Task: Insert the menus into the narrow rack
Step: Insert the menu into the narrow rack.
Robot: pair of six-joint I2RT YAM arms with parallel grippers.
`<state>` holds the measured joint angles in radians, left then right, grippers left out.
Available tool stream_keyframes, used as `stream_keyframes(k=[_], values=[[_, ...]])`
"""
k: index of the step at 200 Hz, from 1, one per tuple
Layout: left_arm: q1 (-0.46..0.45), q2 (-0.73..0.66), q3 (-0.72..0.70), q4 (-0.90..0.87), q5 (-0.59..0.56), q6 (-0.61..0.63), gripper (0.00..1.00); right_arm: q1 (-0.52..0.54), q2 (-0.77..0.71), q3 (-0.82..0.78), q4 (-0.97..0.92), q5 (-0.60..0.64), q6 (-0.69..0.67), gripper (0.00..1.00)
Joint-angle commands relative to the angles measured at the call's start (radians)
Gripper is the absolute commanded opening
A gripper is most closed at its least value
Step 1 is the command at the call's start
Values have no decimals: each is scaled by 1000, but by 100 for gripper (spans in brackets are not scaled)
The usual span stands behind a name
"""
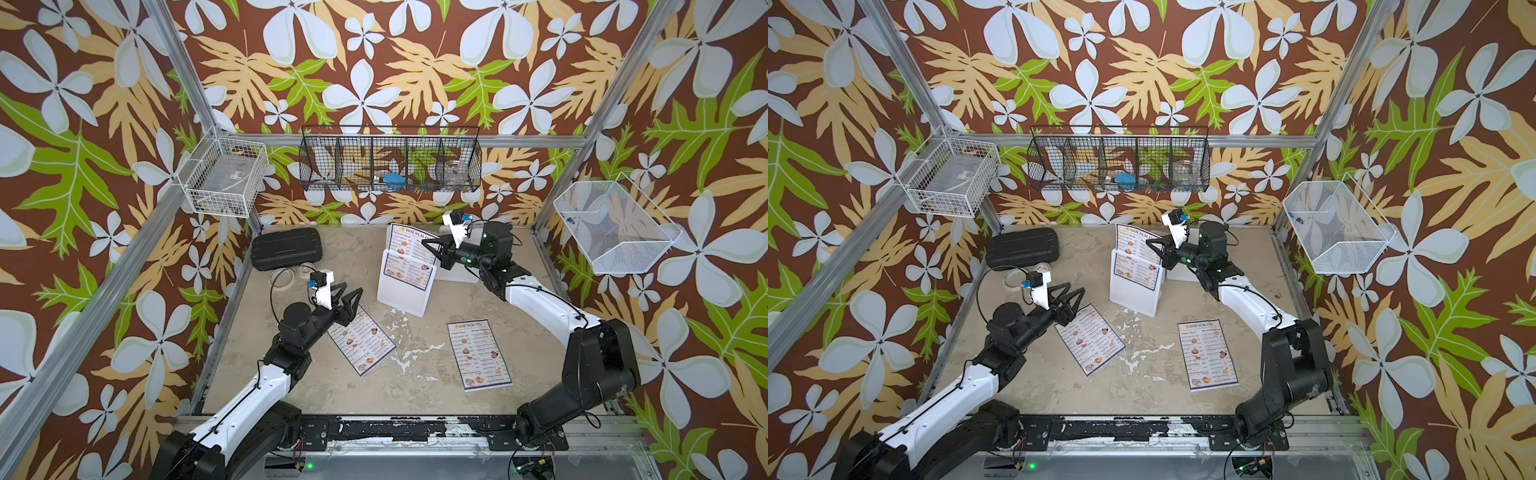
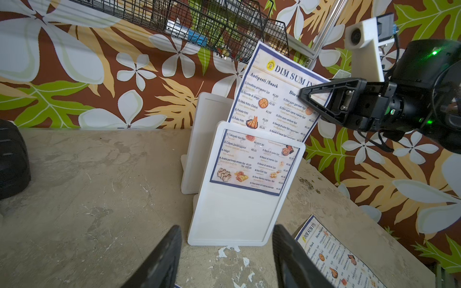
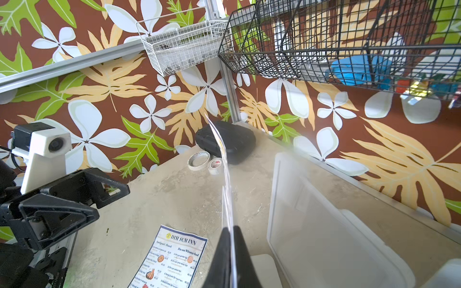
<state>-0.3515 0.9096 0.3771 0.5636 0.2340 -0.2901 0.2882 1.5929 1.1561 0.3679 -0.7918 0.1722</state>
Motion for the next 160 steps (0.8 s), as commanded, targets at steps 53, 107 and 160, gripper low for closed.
stream_keyframes(k=[53,107,160], values=[[2,-2,-3,13,13,2,61,1,18,31,18,20,10,20],[2,-14,-12,23,16,0,62,1,16,71,3,19,25,21],[2,-6,-10,21,13,3,62,1,-3,36,24,18,22,11]])
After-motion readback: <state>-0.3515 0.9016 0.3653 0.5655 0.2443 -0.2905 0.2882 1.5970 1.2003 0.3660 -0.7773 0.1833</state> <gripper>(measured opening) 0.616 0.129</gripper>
